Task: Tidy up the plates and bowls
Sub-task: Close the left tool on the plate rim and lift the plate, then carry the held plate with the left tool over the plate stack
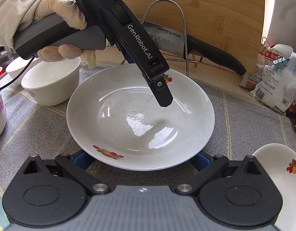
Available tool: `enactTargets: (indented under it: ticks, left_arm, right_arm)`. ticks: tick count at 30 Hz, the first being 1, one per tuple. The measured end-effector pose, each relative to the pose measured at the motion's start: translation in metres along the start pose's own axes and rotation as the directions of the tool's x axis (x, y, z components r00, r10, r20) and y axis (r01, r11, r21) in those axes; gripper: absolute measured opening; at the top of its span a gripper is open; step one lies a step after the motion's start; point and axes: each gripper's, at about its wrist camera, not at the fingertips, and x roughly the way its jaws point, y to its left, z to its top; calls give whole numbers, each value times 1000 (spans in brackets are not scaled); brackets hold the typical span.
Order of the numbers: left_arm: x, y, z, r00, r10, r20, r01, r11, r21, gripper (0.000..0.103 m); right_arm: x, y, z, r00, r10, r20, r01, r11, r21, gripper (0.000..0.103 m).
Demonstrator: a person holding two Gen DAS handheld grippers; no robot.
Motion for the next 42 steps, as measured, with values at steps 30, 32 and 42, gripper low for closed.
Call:
enactTargets:
  ticks: [30, 32, 42]
  left_arm:
    - [-47, -56, -24, 999, 7, 45, -8, 1000, 14, 93]
    - [-47, -62, -24, 999, 6, 43, -7, 1000, 18, 93]
    - [-42, -93, -14, 999, -6, 49, 2, 998, 68, 93]
  right_arm:
    - [-60, 10, -15, 1000, 8, 20, -7, 1000, -31, 103]
    - [-64, 9, -18, 1000, 6, 20, -5, 999, -32, 103]
    - [-94, -4, -34, 999, -24, 35, 24, 1000, 2, 103]
